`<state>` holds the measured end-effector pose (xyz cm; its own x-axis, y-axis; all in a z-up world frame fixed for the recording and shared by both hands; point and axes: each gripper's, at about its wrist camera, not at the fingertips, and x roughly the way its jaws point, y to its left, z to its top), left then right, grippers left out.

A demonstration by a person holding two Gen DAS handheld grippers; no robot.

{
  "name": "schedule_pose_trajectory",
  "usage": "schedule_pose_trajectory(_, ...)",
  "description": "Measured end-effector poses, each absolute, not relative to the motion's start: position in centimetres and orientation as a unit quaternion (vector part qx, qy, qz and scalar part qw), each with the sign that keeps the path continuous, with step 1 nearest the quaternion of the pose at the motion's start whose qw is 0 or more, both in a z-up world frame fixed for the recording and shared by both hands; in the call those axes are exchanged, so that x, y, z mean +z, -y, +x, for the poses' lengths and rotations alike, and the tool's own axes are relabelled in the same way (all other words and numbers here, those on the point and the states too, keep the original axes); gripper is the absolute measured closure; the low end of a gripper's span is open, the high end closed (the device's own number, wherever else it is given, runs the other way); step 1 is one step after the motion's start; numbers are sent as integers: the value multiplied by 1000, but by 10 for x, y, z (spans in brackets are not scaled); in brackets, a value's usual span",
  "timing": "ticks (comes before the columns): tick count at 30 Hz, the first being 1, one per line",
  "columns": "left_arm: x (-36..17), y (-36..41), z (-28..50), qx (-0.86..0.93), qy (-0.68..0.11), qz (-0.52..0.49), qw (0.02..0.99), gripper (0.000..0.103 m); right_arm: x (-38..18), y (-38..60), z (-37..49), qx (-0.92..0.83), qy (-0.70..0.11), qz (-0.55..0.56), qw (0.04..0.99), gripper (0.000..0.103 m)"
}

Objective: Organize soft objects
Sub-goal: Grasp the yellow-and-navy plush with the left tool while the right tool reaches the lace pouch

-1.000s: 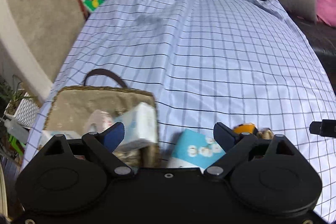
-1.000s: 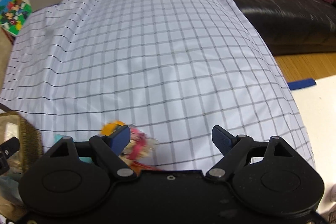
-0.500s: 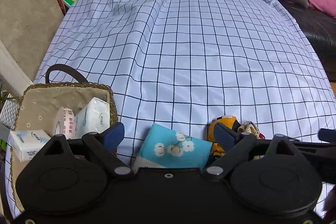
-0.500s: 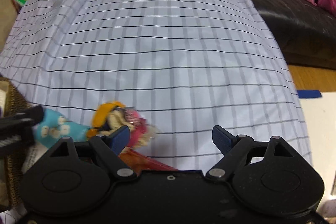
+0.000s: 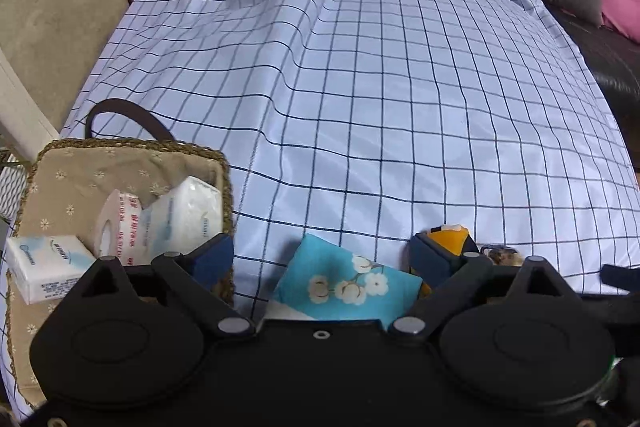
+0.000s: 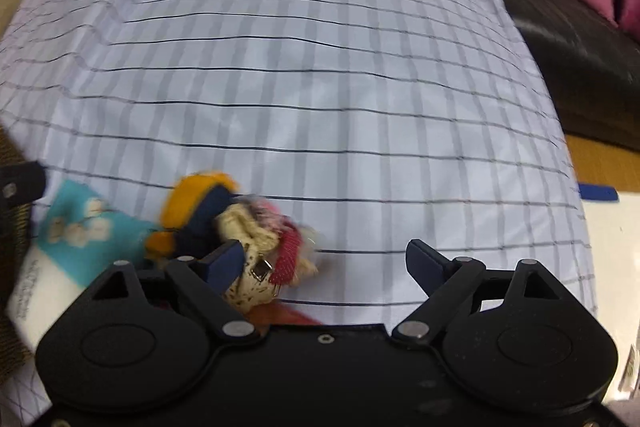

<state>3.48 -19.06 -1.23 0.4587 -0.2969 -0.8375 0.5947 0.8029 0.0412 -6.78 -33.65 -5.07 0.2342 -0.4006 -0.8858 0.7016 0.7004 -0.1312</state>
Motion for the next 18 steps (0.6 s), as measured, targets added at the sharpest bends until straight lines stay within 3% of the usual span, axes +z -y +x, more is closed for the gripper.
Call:
schedule_pose_trajectory(9,-40,227,22,-294,-462,206,811,11,-38,382,-109,-465,-480,165,725,13)
schedule_pose_trajectory(18,-62,266,14,-329,-483,210,784,10,-33,394,-125,-462,-464,202,728,13)
